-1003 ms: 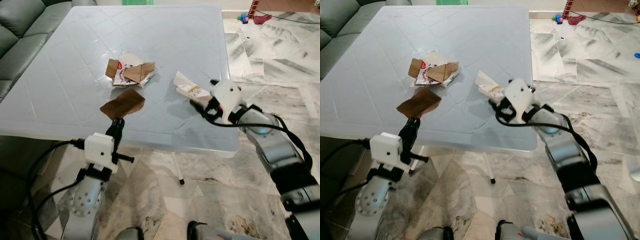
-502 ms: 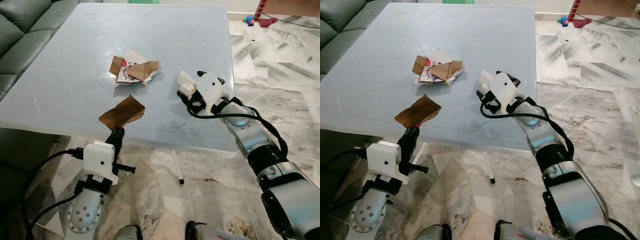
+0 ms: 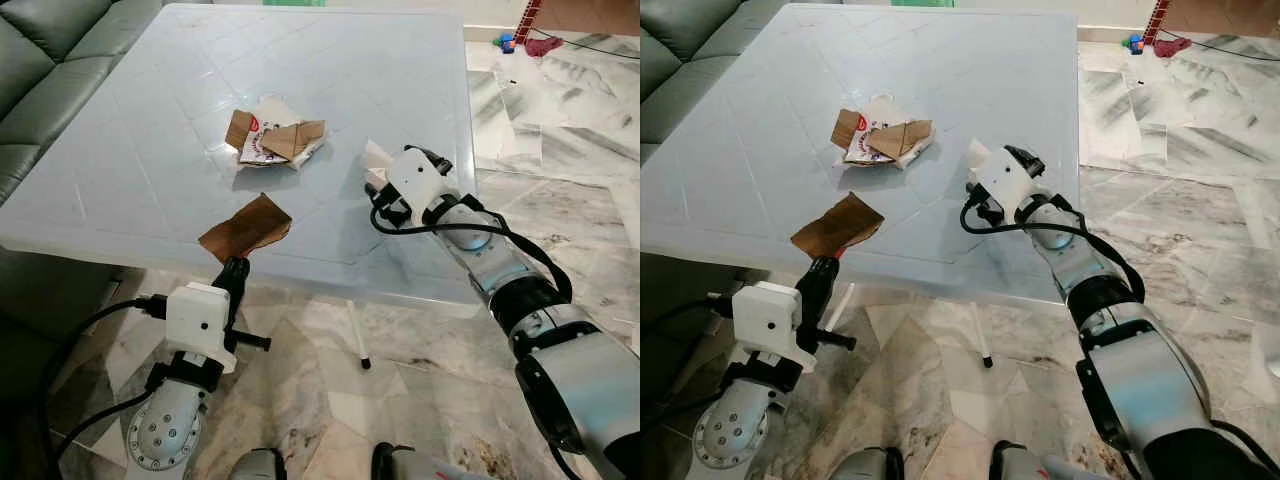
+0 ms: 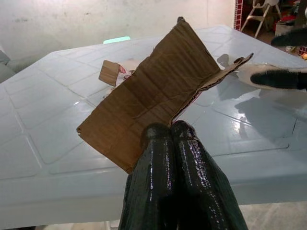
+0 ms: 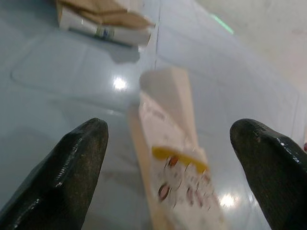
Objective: Picking trash to rubbish bin
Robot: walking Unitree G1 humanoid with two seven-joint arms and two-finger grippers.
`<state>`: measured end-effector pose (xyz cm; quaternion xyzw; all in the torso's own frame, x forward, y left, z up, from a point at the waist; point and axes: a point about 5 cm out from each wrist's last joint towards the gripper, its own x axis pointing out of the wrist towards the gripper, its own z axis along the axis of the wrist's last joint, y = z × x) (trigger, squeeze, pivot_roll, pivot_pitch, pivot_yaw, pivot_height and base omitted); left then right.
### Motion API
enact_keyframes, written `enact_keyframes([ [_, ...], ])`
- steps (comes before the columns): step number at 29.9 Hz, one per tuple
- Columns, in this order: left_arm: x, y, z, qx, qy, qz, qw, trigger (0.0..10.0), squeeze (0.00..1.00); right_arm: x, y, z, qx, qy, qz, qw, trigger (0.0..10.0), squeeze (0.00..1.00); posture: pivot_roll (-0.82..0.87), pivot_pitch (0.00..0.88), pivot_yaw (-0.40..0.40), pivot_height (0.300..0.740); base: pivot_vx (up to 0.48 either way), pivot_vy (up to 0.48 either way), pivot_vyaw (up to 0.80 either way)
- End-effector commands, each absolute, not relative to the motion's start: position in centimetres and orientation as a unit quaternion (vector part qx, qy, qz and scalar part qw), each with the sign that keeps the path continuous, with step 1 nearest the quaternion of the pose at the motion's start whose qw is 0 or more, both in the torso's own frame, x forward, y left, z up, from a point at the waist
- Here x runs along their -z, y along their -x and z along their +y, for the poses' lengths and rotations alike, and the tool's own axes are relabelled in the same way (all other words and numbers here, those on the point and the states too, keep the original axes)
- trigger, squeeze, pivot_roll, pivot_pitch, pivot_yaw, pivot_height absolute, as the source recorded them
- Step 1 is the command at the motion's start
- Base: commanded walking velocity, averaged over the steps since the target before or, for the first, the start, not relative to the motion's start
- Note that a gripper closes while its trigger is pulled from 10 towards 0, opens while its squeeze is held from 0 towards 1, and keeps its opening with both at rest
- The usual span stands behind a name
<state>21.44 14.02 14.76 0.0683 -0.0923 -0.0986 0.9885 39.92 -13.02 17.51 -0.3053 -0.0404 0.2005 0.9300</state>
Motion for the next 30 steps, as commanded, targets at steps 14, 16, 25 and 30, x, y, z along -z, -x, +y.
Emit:
enact_keyframes([
  [14, -15.1, -21.0, 14.4, 0.100, -0.075, -0.083, 0.989, 0.0, 0.00, -16.4, -39.9, -12.8, -0.198, 0.257, 0.002, 0.946, 0.0, 0.00, 0.17, 0.186, 0.024, 0.740, 0.000, 0.000, 0.00],
  [16, -15.1, -21.0, 14.4, 0.101, -0.075, -0.082, 0.989, 0.0, 0.00, -16.4, -39.9, -12.9, -0.199, 0.255, 0.002, 0.946, 0.0, 0.00, 0.17, 0.186, 0.024, 0.740, 0.000, 0.000, 0.00],
  [25, -15.0, -21.0, 14.4, 0.100, -0.079, -0.078, 0.989, 0.0, 0.00, -16.1, -39.8, -13.5, -0.194, 0.245, 0.007, 0.950, 0.0, 0.00, 0.17, 0.186, 0.025, 0.740, 0.000, 0.000, 0.00],
  [30, -15.0, -21.1, 14.5, 0.099, -0.080, -0.077, 0.989, 0.0, 0.00, -16.1, -39.8, -13.5, -0.197, 0.244, 0.007, 0.949, 0.0, 0.00, 0.17, 0.185, 0.025, 0.740, 0.000, 0.000, 0.00],
])
